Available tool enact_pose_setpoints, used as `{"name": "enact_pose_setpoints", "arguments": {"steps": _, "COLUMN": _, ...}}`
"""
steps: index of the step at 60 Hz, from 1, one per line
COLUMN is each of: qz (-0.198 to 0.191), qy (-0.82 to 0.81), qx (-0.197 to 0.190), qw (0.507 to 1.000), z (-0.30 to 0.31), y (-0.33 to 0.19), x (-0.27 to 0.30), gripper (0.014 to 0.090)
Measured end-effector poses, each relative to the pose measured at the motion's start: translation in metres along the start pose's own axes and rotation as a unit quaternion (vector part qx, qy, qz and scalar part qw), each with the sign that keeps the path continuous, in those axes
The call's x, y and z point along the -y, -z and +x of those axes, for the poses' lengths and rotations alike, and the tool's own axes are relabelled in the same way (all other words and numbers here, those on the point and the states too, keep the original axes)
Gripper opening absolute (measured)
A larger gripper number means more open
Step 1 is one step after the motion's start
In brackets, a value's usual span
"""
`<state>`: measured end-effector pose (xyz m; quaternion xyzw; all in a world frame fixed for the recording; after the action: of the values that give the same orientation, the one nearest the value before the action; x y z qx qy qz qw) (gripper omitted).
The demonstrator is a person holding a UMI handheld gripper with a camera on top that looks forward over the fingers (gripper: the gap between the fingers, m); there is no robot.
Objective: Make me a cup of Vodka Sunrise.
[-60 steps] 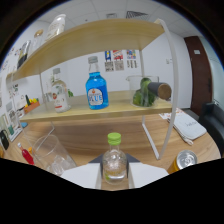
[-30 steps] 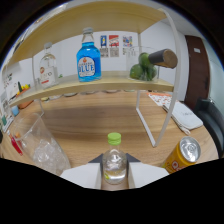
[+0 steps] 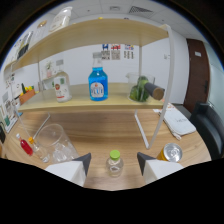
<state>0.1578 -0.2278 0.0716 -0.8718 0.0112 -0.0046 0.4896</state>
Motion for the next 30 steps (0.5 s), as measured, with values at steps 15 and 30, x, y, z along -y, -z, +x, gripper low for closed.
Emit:
{"name": "enact_pose_setpoints", "arguments": {"steps": 15, "qz": 0.028, "qy": -0.007, "qx": -0.005, "qw": 1.0, "z": -0.024, "y": 0.077, "x": 0.047, "gripper": 0.086}}
{"name": "enact_pose_setpoints", "arguments": {"steps": 30, "qz": -0.001, "qy": -0.001, "qx": -0.005, "qw": 1.0, "z": -0.062, "y": 0.117, "x": 0.032, "gripper": 0.0854}}
